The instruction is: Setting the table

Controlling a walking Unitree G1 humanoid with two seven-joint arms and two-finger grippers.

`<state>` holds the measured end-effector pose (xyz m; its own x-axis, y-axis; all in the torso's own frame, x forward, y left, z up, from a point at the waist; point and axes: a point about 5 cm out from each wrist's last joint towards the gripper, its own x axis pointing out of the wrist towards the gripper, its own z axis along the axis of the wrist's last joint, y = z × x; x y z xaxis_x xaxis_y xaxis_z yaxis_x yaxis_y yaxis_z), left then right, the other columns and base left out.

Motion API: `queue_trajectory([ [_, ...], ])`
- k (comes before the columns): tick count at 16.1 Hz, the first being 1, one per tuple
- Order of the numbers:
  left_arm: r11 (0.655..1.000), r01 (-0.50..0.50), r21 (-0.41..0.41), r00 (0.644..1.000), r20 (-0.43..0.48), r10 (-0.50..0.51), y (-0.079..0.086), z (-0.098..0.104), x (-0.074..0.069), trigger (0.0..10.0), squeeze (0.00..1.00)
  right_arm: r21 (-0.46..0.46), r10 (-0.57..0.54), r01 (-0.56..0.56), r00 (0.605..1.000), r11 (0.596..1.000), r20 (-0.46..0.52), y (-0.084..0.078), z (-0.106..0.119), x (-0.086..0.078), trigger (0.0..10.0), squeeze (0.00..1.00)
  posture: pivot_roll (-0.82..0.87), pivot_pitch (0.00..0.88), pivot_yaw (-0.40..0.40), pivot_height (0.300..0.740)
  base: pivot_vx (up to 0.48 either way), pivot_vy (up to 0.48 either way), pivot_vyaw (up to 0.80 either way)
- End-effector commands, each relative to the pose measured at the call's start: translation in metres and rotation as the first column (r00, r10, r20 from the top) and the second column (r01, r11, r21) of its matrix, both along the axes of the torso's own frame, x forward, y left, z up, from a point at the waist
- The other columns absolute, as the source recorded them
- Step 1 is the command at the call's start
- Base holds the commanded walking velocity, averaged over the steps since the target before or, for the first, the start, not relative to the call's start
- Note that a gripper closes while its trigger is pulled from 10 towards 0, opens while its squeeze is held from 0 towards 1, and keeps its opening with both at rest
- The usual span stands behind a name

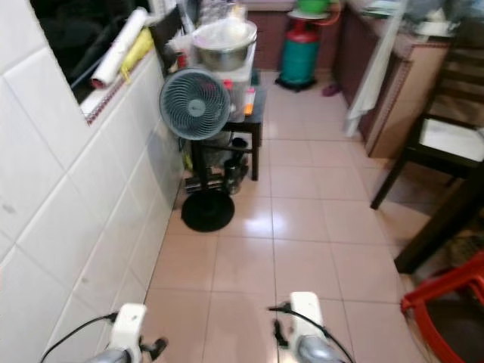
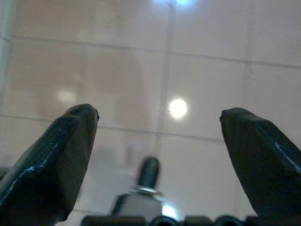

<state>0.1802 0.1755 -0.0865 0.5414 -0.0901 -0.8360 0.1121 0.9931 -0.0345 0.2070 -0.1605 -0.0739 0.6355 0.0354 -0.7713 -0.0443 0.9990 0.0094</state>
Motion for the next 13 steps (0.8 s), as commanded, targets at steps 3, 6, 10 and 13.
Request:
queue_trajectory([
  [3,1.0,0.015,-0.001,1.0,0.017,-0.015,-0.0041,0.0028,0.0066,10.0,0.0,-0.018,-0.011,0.011,1.0,1.0,-0.014,-0.009,-0.0018,-0.0042,10.0,0.0,-0.07,0.0,0.037,0.74,0.335,0.0,0.5],
  [6,1.0,0.018,-0.003,1.0,0.02,-0.018,-0.004,0.0033,0.0076,10.0,0.0,-0.024,-0.013,0.012,1.0,1.0,-0.017,-0.0108,-0.002,-0.0048,10.0,0.0,-0.07,0.0,0.037,0.74,0.306,0.0,0.14],
  [10,1.0,-0.029,0.0,0.999,0.021,0.029,-0.0022,0.0033,0.0078,10.0,0.0,-0.049,0.003,-0.003,1.0,0.999,-0.015,-0.0121,-0.0017,-0.0045,10.0,0.0,-0.07,0.0,0.035,0.74,0.062,0.0,0.0],
  [13,0.998,-0.055,0.002,0.998,0.014,0.055,-0.0008,0.0025,0.0064,10.0,0.0,-0.055,0.05,-0.05,0.999,0.997,-0.011,-0.0076,-0.0007,-0.002,10.0,0.0,-0.05,0.0,0.006,0.74,0.0,0.0,0.0],
])
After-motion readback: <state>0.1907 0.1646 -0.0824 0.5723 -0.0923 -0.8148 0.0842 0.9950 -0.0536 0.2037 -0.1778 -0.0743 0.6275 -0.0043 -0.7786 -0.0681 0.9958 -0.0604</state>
